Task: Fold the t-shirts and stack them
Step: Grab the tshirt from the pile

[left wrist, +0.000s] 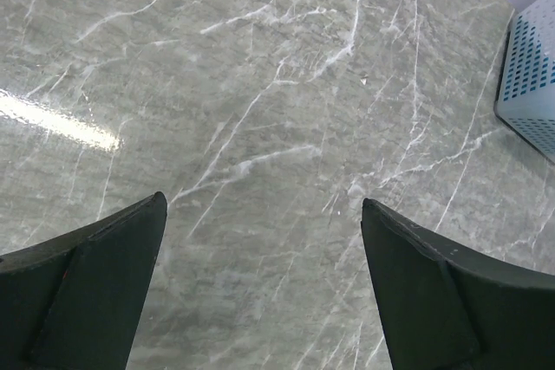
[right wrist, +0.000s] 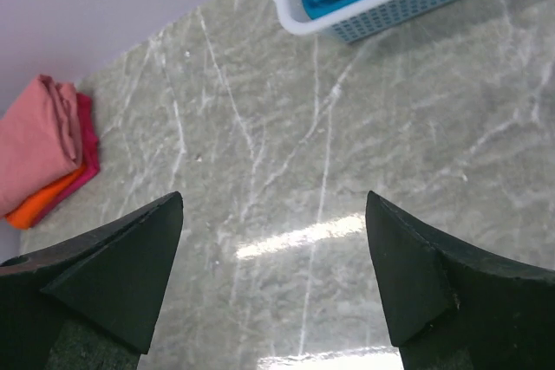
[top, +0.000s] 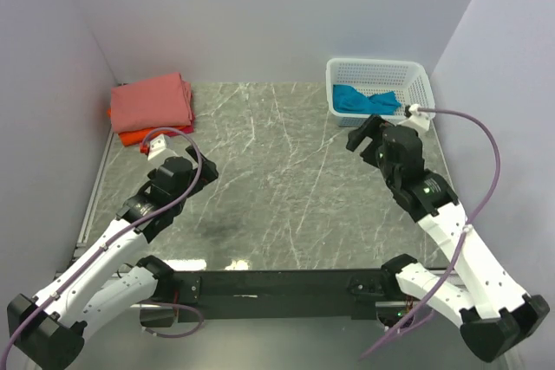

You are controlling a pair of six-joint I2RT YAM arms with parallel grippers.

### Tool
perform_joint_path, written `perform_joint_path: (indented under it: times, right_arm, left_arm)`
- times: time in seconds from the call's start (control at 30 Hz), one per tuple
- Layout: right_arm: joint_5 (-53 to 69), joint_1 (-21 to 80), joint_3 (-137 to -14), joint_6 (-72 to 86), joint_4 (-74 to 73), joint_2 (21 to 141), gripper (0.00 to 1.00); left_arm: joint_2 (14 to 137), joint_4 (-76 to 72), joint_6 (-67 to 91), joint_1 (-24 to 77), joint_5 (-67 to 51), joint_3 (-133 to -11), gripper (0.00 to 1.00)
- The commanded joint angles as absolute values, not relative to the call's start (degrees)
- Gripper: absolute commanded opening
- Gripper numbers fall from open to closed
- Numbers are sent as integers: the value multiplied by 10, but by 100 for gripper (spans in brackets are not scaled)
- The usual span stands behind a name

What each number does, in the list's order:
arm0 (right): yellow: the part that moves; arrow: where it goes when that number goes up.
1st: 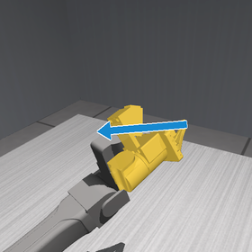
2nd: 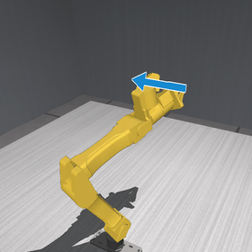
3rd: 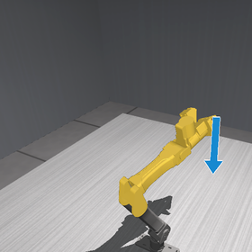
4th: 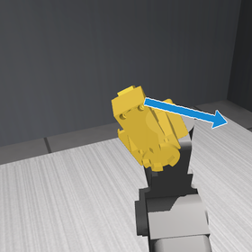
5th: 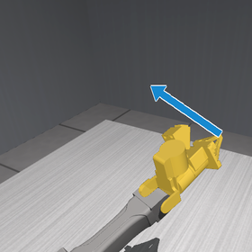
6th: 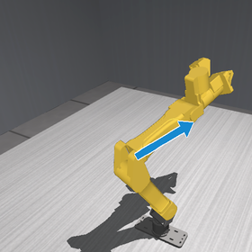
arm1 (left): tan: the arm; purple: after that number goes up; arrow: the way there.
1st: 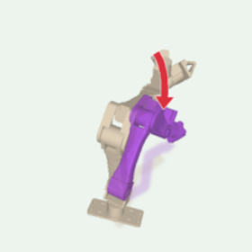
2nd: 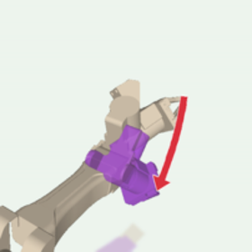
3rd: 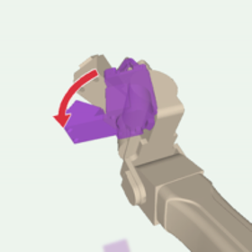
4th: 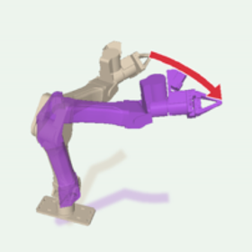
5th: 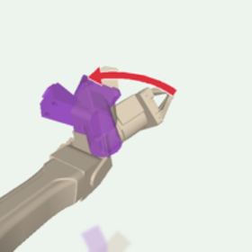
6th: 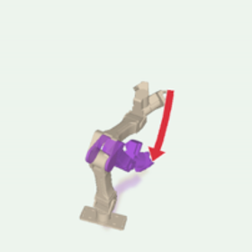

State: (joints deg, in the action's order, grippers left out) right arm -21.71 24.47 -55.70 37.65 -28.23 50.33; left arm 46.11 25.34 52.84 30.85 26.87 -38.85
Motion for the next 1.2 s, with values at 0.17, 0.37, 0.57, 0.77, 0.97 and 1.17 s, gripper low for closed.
perform_joint_path:
  times: [0.17, 0.37, 0.57, 0.77, 0.97, 1.17]
  right_arm:
    - [-218, 221, -730, 348, -290, 636, 93]
    - [-123, 100, -975, 308, -373, 876, 94]
    - [-63, 33, -1251, 246, -475, 1171, 92]
    - [30, 3, -1355, 240, -476, 1314, 89]
    - [63, 3, -1328, 212, -430, 1375, 89]
    - [62, 3, -1311, 203, -406, 1419, 89]
  left_arm:
    - [459, 258, 526, 311, 292, -393, 99]
    - [468, 272, 534, 311, 265, -404, 100]
    - [471, 291, 554, 311, 280, -405, 100]
    - [502, 327, 577, 311, 299, -418, 99]
    - [532, 331, 580, 311, 297, -425, 99]
    - [537, 326, 588, 311, 287, -420, 100]
